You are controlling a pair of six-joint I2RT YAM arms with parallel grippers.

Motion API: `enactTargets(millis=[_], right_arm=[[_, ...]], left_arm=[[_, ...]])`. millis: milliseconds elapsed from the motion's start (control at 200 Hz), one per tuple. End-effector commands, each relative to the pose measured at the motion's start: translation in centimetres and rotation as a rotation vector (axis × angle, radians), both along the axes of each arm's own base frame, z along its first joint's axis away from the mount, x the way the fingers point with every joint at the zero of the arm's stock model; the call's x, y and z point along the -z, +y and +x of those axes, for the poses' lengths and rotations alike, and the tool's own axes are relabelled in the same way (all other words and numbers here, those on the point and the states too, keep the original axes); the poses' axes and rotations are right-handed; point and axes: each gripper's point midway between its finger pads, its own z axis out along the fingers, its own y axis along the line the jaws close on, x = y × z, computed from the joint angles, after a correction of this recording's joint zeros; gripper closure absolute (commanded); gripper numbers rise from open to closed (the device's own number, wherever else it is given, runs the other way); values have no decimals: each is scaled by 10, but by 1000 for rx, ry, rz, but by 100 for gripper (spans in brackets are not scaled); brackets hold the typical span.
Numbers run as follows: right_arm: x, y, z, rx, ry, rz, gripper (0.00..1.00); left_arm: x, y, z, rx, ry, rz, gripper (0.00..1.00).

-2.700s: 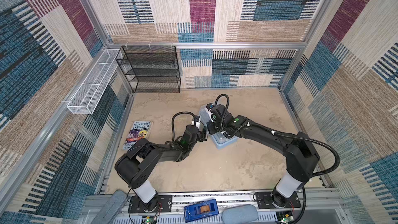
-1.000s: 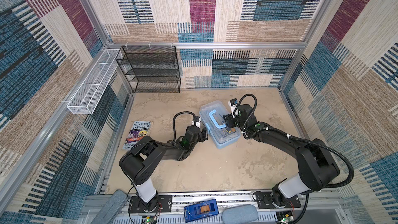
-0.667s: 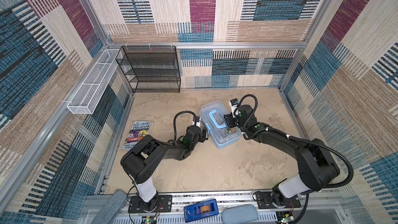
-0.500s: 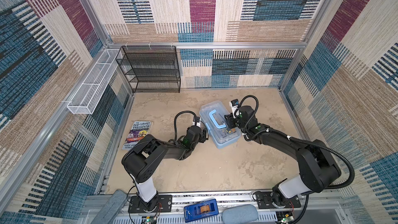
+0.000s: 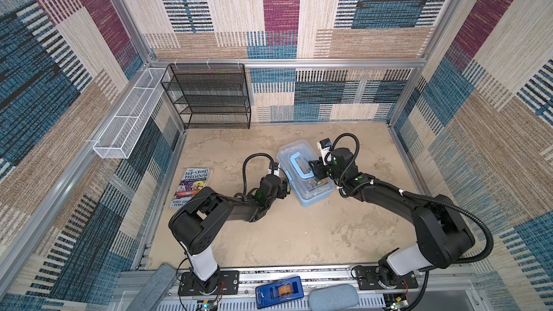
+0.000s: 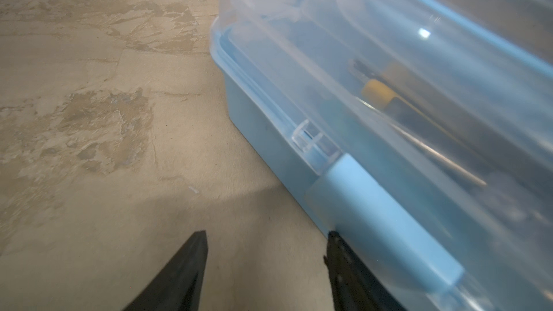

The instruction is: Pack the tool kit

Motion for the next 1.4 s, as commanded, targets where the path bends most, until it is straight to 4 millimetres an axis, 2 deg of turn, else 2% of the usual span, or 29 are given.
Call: enactTargets(millis=[0, 180, 245, 421, 521, 646, 771, 896, 1062, 1197, 1392], right_arm=[[36, -10, -26, 16, 185, -49, 34], [6, -15, -16, 66, 96, -18, 16], [-6, -18, -14, 80, 59, -11, 13], [-37, -29, -12, 122, -48, -7, 3], [-51, -36, -14, 147, -107, -5, 1], [-66, -59, -18, 224, -201, -26, 0], [-78, -91, -28, 325, -328, -42, 0], [-77, -131, -43, 447, -454, -49, 0], [-58, -180, -63, 579, -566, -24, 0], [-42, -202, -66, 618, -593, -41, 0], [-19, -222, -51, 626, -565, -53, 0]], left_arm=[[-21, -8, 1, 35, -62, -49, 31], [-21, 5, 0, -7, -53, -20, 26], [-16, 12, -2, -20, -29, 10, 24], [-18, 24, -3, -56, -13, 46, 18], [-16, 33, -5, -83, 2, 68, 11], [-16, 40, -7, -102, 5, 84, 6], [-18, 46, -9, -116, 1, 95, 3], [-18, 51, -11, -127, -1, 108, 2], [-19, 62, -14, -149, -2, 138, 2], [-23, 69, -15, -165, -7, 151, 2], [-34, 80, -17, -199, -27, 154, 2]])
